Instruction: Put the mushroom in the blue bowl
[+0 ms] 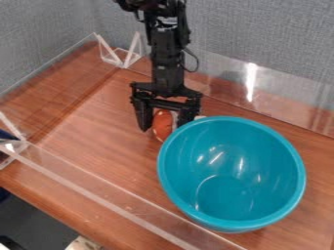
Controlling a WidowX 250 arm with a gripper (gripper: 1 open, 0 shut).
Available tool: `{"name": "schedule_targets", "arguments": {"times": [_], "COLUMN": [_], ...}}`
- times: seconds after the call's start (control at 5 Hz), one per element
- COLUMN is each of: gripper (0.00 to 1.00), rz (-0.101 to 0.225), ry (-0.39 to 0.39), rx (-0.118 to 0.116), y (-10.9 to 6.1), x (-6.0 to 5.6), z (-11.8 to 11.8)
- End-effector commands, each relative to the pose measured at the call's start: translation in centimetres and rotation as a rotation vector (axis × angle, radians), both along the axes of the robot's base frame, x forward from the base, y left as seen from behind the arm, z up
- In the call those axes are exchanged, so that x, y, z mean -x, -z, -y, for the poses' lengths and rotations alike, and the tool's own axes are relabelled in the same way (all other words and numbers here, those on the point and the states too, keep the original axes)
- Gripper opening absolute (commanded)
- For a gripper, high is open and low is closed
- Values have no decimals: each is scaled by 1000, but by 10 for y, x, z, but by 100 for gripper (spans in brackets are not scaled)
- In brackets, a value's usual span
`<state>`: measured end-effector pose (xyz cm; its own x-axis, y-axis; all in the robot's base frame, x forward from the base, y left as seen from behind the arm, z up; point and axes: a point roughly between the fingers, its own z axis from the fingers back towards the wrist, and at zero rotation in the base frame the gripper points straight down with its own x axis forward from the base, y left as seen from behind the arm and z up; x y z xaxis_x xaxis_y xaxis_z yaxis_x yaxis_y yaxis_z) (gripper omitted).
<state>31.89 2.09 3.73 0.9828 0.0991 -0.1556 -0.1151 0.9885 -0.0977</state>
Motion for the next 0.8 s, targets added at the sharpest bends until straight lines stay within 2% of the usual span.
{"name": "schedule_targets", "arguments": {"times": [0.0, 0.6], "gripper": [0, 0], "rz": [65, 95], "ry": [-8, 17], "rx": [-9, -11], "y": [-17, -34], "x": [-11, -9], "z": [-5, -4]}}
